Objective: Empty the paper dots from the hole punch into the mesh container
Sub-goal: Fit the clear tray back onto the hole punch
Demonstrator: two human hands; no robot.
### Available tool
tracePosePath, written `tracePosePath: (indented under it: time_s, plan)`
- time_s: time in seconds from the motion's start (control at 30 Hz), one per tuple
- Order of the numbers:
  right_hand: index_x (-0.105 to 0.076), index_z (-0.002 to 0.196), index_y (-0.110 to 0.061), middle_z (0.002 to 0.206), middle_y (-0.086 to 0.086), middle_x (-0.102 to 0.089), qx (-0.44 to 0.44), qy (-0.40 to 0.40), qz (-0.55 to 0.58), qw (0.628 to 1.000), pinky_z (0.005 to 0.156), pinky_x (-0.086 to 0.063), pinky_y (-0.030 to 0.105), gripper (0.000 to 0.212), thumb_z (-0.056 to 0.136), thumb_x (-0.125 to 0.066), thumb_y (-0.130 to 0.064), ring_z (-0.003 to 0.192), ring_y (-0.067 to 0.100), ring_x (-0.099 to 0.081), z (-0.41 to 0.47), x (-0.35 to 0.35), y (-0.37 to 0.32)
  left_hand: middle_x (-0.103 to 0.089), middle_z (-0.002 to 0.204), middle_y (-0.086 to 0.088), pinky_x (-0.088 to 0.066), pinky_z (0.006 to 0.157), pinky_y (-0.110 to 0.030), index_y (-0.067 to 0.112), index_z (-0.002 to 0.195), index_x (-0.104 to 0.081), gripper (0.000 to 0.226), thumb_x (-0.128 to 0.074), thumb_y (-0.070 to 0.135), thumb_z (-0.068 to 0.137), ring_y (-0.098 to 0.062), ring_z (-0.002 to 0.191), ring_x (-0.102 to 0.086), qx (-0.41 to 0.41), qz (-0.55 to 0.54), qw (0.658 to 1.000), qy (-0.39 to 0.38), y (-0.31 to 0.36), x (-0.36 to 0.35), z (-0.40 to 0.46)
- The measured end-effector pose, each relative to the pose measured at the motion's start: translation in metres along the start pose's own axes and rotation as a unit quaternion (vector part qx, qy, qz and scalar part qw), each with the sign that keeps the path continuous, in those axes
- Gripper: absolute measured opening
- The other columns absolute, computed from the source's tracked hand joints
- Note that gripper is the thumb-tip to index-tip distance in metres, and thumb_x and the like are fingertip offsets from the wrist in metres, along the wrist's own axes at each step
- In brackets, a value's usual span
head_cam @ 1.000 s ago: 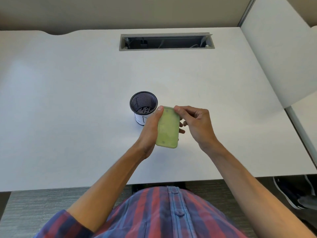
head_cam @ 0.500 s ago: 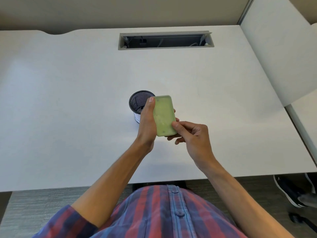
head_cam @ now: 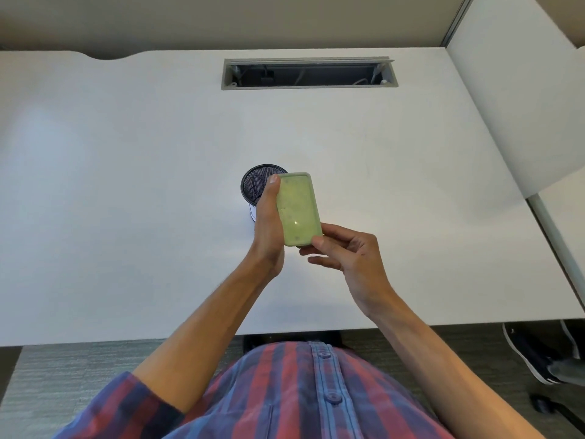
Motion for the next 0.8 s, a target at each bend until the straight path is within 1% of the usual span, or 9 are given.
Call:
tracePosePath:
  time_s: [0.03,0.13,0.27,0.4,0.53,0.6,0.7,0.77,0.8]
  plan:
    - [-0.073,0.104,-0.012,0.084,0.005,-0.078,-0.004,0.000,0.004,1.000,0.071,-0.058,0.027,0.019,0.089,-0.064,-0.004,0.079,0.018,-0.074,0.000,-0.002,0.001,-0.060,0.095,-0.021,-0.046,0.051,-0.025,0.001,0.118,-0.059,0.063,-0.034,0.056,0.100,-0.030,0.081,-0.060,-0.003,0.004,1.000,-0.001,0.000,0.000,0.000]
    - [-0.070,0.102,-0.012,0.085,-0.001,-0.076,-0.014,-0.001,-0.009,1.000,0.069,-0.058,0.027,0.023,0.080,-0.071,-0.019,0.078,0.011,-0.070,0.000,-0.011,0.004,-0.063,0.067,-0.003,-0.043,0.047,-0.023,0.014,0.089,-0.063,0.057,-0.027,0.056,0.102,-0.017,0.056,-0.061,-0.019,0.018,1.000,-0.012,-0.003,-0.001,-0.001]
    - [-0.070,0.096,-0.018,0.089,-0.004,-0.077,0.002,0.010,-0.042,0.999,0.065,-0.056,0.024,0.027,0.071,-0.081,-0.022,0.082,0.012,-0.071,0.000,-0.015,0.005,-0.061,0.053,0.006,-0.049,0.047,-0.021,0.026,0.063,-0.072,0.067,-0.026,0.053,0.103,-0.010,0.050,-0.061,-0.014,-0.013,1.000,-0.023,-0.007,-0.005,-0.002]
    - [-0.071,0.092,-0.019,0.085,-0.005,-0.076,0.009,0.013,-0.042,0.999,0.060,-0.054,0.022,0.025,0.069,-0.081,-0.020,0.078,0.010,-0.070,-0.001,-0.015,0.006,-0.059,0.055,0.007,-0.049,0.048,-0.022,0.014,0.082,-0.061,0.054,-0.029,0.053,0.102,-0.010,0.051,-0.060,-0.025,-0.018,0.999,-0.031,-0.010,-0.005,-0.003]
    - [-0.071,0.092,-0.018,0.084,-0.006,-0.076,0.006,0.016,-0.056,0.998,0.058,-0.054,0.022,0.025,0.070,-0.082,-0.021,0.075,0.008,-0.069,-0.002,-0.015,0.006,-0.065,0.059,0.003,-0.051,0.049,-0.023,0.016,0.079,-0.067,0.057,-0.029,0.052,0.103,-0.012,0.054,-0.064,-0.022,-0.023,0.998,-0.051,-0.008,-0.004,-0.003]
    - [-0.071,0.094,-0.015,0.083,-0.006,-0.075,0.001,0.004,-0.053,0.999,0.058,-0.054,0.021,0.021,0.075,-0.079,-0.020,0.073,0.006,-0.067,-0.001,-0.012,0.002,-0.069,0.070,-0.007,-0.053,0.053,-0.028,0.011,0.088,-0.069,0.060,-0.029,0.053,0.103,-0.019,0.062,-0.066,-0.022,-0.006,0.998,-0.058,-0.006,-0.004,-0.002]
    - [-0.071,0.093,-0.009,0.079,0.002,-0.069,-0.009,0.004,-0.013,1.000,0.057,-0.053,0.023,0.014,0.090,-0.066,-0.022,0.069,0.011,-0.062,0.001,-0.004,-0.003,-0.070,0.097,-0.025,-0.051,0.054,-0.033,0.004,0.116,-0.059,0.060,-0.029,0.054,0.102,-0.030,0.079,-0.067,-0.045,0.032,0.995,-0.078,-0.002,-0.003,-0.002]
    - [-0.072,0.093,-0.009,0.077,0.003,-0.068,-0.005,0.020,-0.008,1.000,0.057,-0.053,0.024,0.017,0.097,-0.058,-0.020,0.068,0.012,-0.060,0.001,0.002,-0.006,-0.066,0.113,-0.023,-0.054,0.068,-0.037,0.008,0.125,-0.054,0.053,-0.036,0.051,0.100,-0.027,0.095,-0.067,-0.077,0.059,0.992,-0.082,-0.002,0.000,-0.002]
    - [-0.072,0.093,-0.011,0.077,0.001,-0.068,0.001,0.027,-0.016,1.000,0.057,-0.053,0.024,0.019,0.098,-0.056,-0.020,0.068,0.012,-0.060,0.001,0.005,-0.008,-0.066,0.114,-0.015,-0.055,0.073,-0.033,0.011,0.124,-0.054,0.046,-0.041,0.047,0.099,-0.021,0.098,-0.067,-0.095,0.075,0.990,-0.079,-0.002,0.002,-0.003]
Point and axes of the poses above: each hand's wrist, its own z-axis towards the middle knuckle, its own x-axis out of the back of the hand, y = z × x, the point moved 3 cm from there along z, towards the middle knuckle
